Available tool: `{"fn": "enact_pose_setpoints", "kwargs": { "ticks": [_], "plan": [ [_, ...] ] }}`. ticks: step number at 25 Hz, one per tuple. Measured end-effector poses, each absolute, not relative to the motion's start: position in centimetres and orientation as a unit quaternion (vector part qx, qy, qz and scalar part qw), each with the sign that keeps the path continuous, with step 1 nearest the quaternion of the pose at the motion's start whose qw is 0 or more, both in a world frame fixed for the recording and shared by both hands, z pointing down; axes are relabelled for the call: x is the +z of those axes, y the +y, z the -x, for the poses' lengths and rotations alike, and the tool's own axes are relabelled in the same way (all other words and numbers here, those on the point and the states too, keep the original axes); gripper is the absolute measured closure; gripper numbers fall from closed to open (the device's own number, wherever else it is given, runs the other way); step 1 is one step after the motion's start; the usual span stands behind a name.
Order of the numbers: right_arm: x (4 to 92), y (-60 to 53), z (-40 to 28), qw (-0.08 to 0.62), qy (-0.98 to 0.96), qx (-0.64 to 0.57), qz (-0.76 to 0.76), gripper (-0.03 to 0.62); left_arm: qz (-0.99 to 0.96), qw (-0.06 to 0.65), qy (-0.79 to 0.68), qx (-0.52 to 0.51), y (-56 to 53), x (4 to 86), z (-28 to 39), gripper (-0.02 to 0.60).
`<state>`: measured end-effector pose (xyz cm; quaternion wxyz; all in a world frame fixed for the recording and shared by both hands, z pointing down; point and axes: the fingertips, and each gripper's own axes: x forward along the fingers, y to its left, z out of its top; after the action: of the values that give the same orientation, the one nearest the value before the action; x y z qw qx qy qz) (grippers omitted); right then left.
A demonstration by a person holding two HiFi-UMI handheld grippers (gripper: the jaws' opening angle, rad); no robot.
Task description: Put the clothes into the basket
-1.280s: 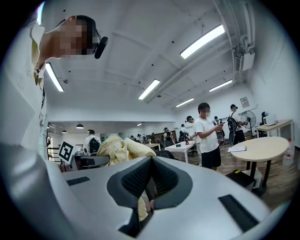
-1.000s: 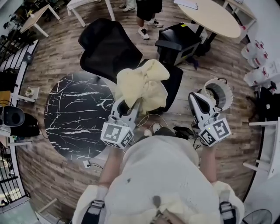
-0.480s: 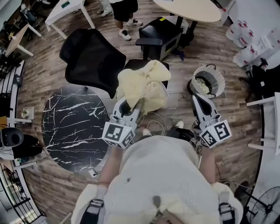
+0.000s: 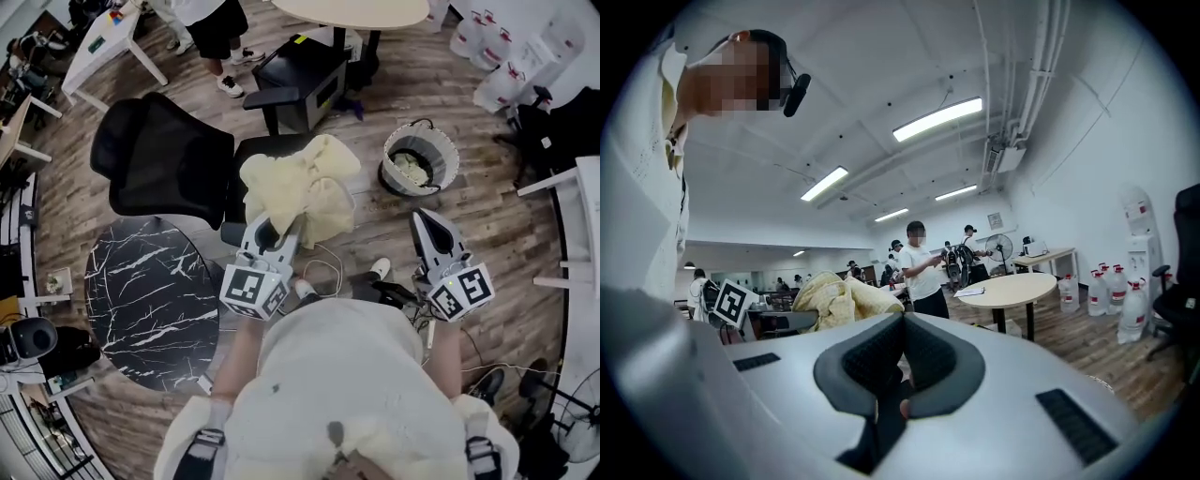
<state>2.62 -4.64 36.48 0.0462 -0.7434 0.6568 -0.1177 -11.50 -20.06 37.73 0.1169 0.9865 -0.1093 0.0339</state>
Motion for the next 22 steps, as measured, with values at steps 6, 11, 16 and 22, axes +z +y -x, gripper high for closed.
{"fn": "enact_pose_setpoints", "kwargs": {
  "ticks": [6, 11, 16, 22],
  "plan": [
    [37.2, -1.5, -8.8, 0.049, 0.64, -0.12, 0.758, 0.586, -0.989, 0.114, -0.084, 0.042, -16.9, 38.2, 5.2, 0.457],
    [37.5, 1.0, -14.3, 0.054, 0.627, -0.122, 0.767, 0.586, -0.99, 0.112, -0.071, 0.055, -14.8, 38.7, -0.5, 0.457],
    [37.7, 4.5, -20.0, 0.056, 0.612, -0.126, 0.779, 0.586, -0.99, 0.112, -0.058, 0.063, -12.1, 38.9, -6.7, 0.457],
    [38.1, 8.9, -26.6, 0.054, 0.606, -0.128, 0.784, 0.586, -0.991, 0.111, -0.043, 0.067, -7.8, 39.3, -14.1, 0.457]
  ]
}}
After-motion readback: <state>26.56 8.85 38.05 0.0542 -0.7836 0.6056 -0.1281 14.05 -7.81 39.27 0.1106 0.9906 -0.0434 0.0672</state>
